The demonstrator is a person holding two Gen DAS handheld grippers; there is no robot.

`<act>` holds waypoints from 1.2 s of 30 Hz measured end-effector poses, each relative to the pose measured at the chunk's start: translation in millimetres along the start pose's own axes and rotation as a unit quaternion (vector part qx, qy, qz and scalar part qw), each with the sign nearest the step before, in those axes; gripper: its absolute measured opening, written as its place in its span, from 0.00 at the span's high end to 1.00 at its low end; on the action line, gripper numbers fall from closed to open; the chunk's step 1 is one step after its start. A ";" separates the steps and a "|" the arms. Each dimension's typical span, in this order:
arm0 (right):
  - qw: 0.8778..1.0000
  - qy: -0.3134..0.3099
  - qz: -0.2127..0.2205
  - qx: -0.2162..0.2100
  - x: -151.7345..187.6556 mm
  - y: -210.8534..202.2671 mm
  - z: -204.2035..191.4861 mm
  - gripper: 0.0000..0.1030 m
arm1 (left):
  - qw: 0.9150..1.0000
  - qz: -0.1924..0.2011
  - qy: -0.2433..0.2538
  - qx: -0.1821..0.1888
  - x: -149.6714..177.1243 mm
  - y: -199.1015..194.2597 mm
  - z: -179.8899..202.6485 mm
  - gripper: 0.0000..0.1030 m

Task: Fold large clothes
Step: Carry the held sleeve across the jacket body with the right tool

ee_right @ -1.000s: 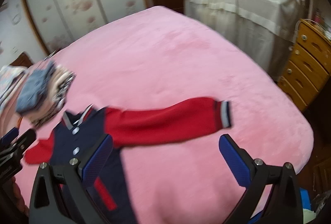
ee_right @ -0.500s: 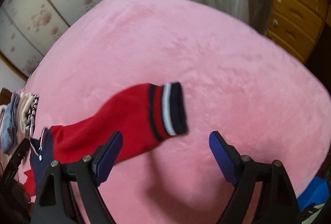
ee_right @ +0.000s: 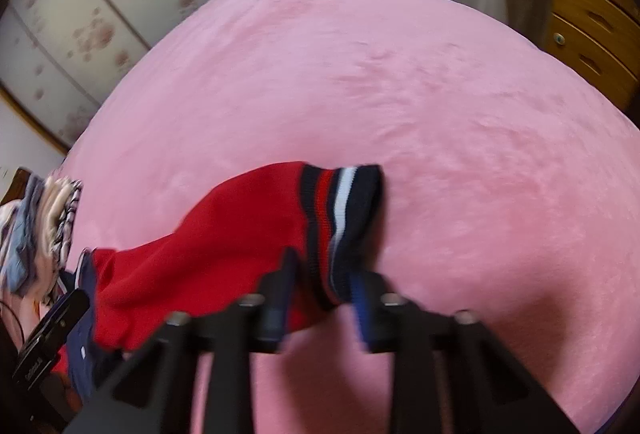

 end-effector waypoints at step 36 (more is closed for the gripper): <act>0.959 -0.243 0.026 -0.140 125.0 -101.1 -228.1 0.56 | 0.973 -0.010 -0.194 0.128 77.8 -86.8 -144.9 0.41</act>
Point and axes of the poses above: each gripper's, at about its wrist camera, not at the fingertips, and y roughly the way its jaws point, z to its right, x to its underside, the point moved 9 cm from there along y, roughly the way its jaws point, and after that the axes turned 13 degrees about x, right-handed, at the moved point
